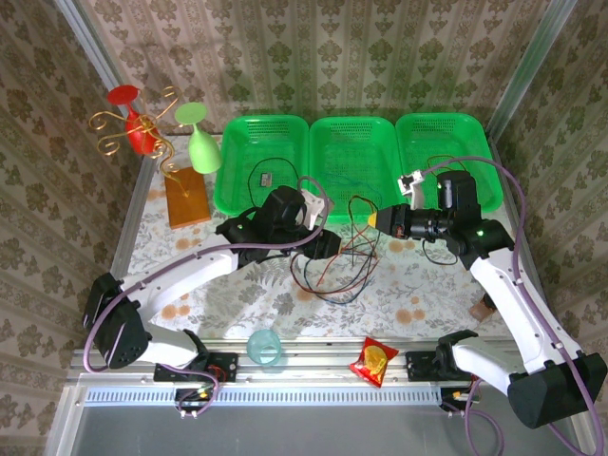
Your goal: Untangle the cables
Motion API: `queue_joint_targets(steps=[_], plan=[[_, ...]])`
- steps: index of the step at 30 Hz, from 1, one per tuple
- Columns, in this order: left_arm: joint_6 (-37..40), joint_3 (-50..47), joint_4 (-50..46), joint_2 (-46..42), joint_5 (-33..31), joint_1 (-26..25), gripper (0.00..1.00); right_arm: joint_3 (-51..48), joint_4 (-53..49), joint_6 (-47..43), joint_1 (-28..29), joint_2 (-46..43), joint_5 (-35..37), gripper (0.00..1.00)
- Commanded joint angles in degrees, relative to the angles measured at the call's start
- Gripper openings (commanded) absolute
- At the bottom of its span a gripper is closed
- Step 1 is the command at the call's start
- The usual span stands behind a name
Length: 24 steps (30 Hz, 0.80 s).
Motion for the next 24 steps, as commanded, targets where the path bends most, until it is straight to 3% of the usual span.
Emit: queue_joint_targets(steps=[1, 5, 12, 21, 24], plan=[[1.07, 2.07, -0.41, -0.06, -0.22, -0.41, 0.39, -0.08, -0.46, 0.34, -0.31, 0.44, -3.4, 0.0], [0.38, 1.43, 3.48, 0.0, 3.58, -0.47, 0.48, -0.45, -0.41, 0.58, -0.34, 0.79, -4.31, 0.0], [-6.03, -4.06, 15.24, -3.35, 9.65, 1.25, 0.52, -1.08, 0.43, 1.04, -0.6, 1.12, -4.12, 0.0], [-5.09, -0.17, 13.07, -0.19, 10.26, -0.02, 0.53, -1.49, 3.01, 3.3, -0.5, 1.76, -5.76, 0.0], [-4.23, 2.83, 11.45, 2.63, 10.03, -0.97, 0.47, -1.74, 3.46, 3.82, -0.54, 1.49, -5.74, 0.0]])
